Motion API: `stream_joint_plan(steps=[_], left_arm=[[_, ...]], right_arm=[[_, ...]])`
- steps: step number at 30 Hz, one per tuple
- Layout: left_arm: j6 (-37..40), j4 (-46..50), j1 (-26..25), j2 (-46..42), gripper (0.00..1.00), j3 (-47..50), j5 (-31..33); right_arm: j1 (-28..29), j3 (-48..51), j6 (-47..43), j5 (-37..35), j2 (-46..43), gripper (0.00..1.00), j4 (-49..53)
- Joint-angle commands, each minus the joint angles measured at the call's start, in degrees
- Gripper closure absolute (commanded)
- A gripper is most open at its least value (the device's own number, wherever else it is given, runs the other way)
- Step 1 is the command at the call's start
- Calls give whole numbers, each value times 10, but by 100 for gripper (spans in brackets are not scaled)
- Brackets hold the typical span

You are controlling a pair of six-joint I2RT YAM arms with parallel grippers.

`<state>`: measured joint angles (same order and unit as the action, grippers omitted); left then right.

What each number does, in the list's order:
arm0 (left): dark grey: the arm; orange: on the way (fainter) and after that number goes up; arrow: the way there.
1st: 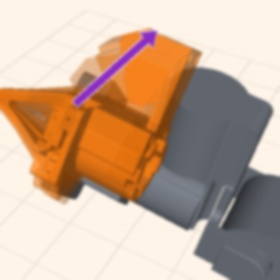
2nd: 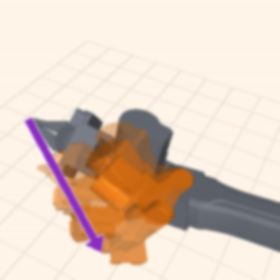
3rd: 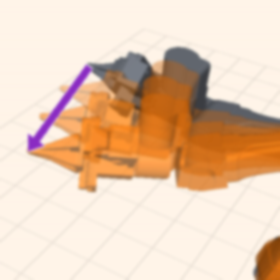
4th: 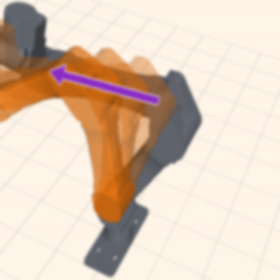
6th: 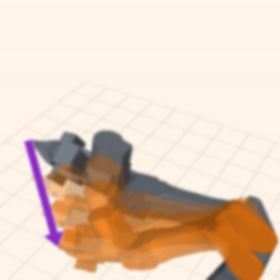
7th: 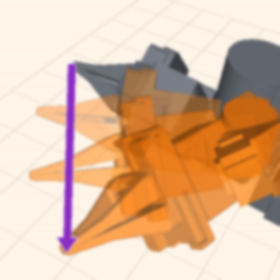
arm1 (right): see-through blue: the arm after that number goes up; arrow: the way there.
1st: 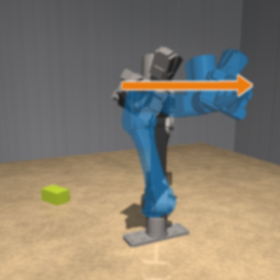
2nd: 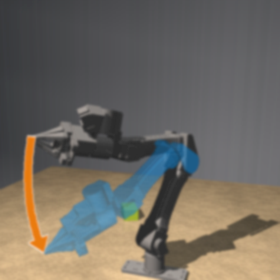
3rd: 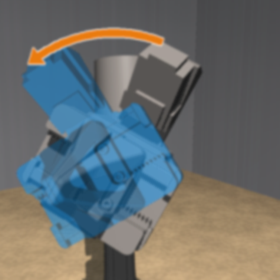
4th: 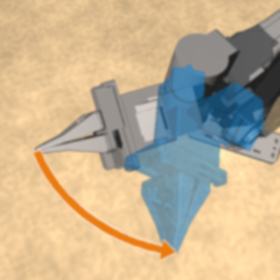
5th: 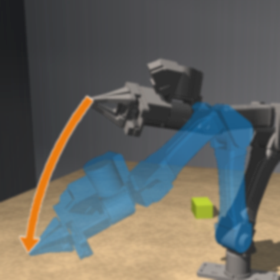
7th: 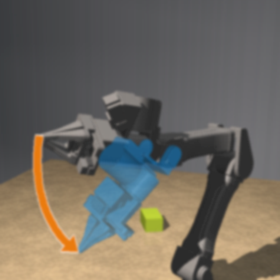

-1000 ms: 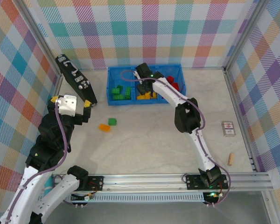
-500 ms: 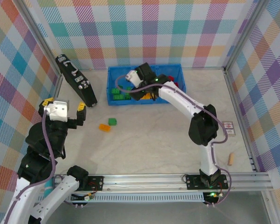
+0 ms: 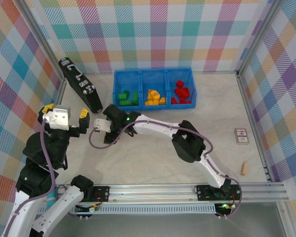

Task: Sort the legos into containers by color
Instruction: Pick up the lego from the middle-left of the table, then place the lego in the container.

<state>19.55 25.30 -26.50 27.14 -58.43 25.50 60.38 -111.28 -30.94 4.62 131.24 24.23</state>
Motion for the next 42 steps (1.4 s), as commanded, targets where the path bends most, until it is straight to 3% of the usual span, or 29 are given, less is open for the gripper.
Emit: stream_joint_plan(steps=[1,15,21,26,31,42], left_arm=[[-1,-17,-6,-14,0,1,-5],[31,-38,-42,-63,0,15,51],[35,-35,-50,-65,0,13,60],[38,-38,-54,-69,0,15,67],[41,-36,-56,-69,0,12,71],[46,-24,-56,-39,0,4,122]], right_arm=[[-5,-37,-3,9,14,23,-39],[-5,-81,0,-44,107,24,-16],[-6,-97,1,-45,121,37,8],[-6,-94,5,-45,116,62,18],[-12,-75,7,-46,82,71,17],[-111,17,57,-13,-117,72,-26]])
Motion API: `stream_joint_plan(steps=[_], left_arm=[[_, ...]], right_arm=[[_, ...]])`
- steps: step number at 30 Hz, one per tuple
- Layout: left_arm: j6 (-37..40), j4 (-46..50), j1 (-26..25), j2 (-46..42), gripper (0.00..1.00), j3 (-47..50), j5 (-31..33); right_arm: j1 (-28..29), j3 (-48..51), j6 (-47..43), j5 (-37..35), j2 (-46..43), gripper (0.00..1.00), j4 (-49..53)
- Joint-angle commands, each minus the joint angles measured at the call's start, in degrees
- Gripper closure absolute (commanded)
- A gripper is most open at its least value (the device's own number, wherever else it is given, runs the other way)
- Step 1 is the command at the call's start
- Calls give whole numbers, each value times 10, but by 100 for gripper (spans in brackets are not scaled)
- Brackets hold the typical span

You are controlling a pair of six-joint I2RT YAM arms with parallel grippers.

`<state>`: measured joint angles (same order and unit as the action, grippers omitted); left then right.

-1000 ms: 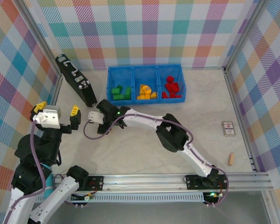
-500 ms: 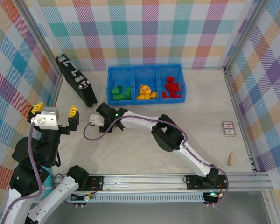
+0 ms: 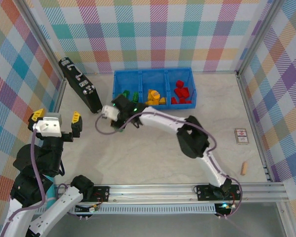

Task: Sort the legos into containers by color
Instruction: Place the lego in the container.

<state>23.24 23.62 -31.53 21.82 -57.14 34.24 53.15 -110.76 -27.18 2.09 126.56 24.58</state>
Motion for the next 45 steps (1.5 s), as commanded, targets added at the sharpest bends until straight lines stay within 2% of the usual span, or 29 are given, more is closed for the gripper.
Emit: stream_joint_plan(steps=[1,6,11,16,22,25,31,38,45], left_arm=[[6,1,-6,21,0,-13,39],[-29,49,-6,92,0,-18,36],[-108,133,-3,220,0,-53,16],[-182,147,24,300,0,-36,-35],[-272,168,33,390,0,-33,-107],[-310,158,34,426,0,-14,-134],[-372,94,37,481,0,47,-121],[-379,8,40,572,0,84,-124],[-366,-31,51,666,2,60,-141]], right_arm=[[-53,21,17,4,-83,72,-34],[-138,89,2,-32,-127,69,-89],[-197,92,-20,-53,-92,69,-136],[-224,27,-60,-80,2,68,-157],[-234,-66,-76,-70,92,67,-130],[-241,-83,-66,-56,108,64,-125],[-249,-86,-56,-37,119,57,-126],[-265,-113,-46,-19,132,54,-116],[-269,-125,-42,-3,139,45,-117]])
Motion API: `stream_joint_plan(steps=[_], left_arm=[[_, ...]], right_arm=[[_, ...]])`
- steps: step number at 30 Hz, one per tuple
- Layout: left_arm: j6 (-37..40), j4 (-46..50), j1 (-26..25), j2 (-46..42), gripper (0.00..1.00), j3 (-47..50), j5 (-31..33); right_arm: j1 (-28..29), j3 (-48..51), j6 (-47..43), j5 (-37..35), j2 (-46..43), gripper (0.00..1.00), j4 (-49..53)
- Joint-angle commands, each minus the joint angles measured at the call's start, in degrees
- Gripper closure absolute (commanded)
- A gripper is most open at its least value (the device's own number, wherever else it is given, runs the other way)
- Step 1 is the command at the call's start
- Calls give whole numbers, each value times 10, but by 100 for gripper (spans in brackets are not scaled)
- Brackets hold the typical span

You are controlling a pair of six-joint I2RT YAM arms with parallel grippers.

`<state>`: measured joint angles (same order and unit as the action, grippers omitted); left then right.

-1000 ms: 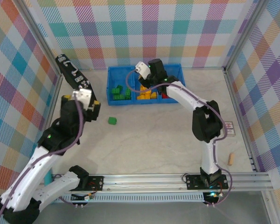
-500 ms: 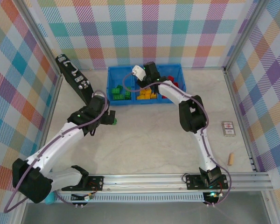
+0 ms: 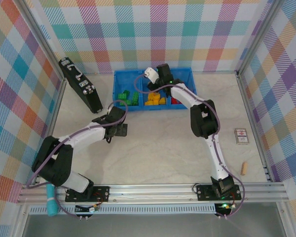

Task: Sort the legos into containers by color
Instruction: Place the lego in the container, then pick up the lego from the center of the table.

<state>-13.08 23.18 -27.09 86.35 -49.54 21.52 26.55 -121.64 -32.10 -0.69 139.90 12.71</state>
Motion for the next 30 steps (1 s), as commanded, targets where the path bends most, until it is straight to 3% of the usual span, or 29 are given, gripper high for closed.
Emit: stream_joint_plan(steps=[1,10,16,18,25,30], left_arm=[[-2,-27,7,33,3,-24,-18],[-8,-34,19,104,14,-68,-42],[-24,-18,31,144,33,-87,-63],[-34,1,34,155,34,-97,-59],[-43,9,41,168,54,-108,-87],[-50,34,41,156,65,-134,-102]], right_arm=[[-4,-16,10,28,5,44,-1],[-4,4,27,56,-47,40,-13],[-4,12,26,57,-84,39,-1],[-4,22,19,55,-102,40,-3],[-20,161,6,15,-224,38,-57],[-33,308,73,-81,-366,36,-29]])
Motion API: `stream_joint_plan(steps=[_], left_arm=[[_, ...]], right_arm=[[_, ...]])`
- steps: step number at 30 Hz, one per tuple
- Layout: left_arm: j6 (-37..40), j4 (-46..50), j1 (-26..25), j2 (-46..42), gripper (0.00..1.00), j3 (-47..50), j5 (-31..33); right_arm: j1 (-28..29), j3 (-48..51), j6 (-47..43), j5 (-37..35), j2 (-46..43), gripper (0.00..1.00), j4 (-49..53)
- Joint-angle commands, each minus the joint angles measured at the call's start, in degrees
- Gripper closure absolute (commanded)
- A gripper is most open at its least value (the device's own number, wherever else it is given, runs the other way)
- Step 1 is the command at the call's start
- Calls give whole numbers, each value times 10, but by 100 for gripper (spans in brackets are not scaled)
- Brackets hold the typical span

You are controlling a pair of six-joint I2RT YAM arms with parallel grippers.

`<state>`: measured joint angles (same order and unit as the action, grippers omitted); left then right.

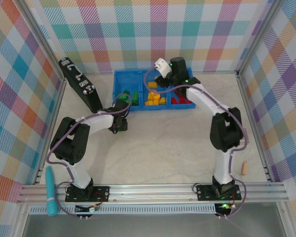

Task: Sort the legos into containers by color
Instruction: Pick up the lego from the center of the table, then place the lego in the container.

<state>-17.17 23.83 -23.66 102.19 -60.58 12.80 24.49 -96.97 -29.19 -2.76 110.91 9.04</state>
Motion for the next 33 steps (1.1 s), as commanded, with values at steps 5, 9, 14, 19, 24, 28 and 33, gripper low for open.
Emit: stream_joint_plan(steps=[5,9,14,19,24,28,33], left_arm=[[7,63,6,-31,65,-81,-29],[21,74,5,-52,64,-142,-31],[37,60,6,-32,60,-218,2],[43,57,7,41,60,-287,37],[37,48,10,113,60,-346,56],[35,53,12,169,60,-391,80],[22,61,12,202,55,-412,77]], right_arm=[[-24,265,145,-88,-256,33,4],[-30,354,214,-86,-344,33,14],[-31,447,302,-22,-432,32,4],[-30,507,344,9,-504,32,0],[-30,585,357,3,-615,32,-41],[-30,595,350,5,-653,30,-11],[-30,602,360,35,-664,27,24]])
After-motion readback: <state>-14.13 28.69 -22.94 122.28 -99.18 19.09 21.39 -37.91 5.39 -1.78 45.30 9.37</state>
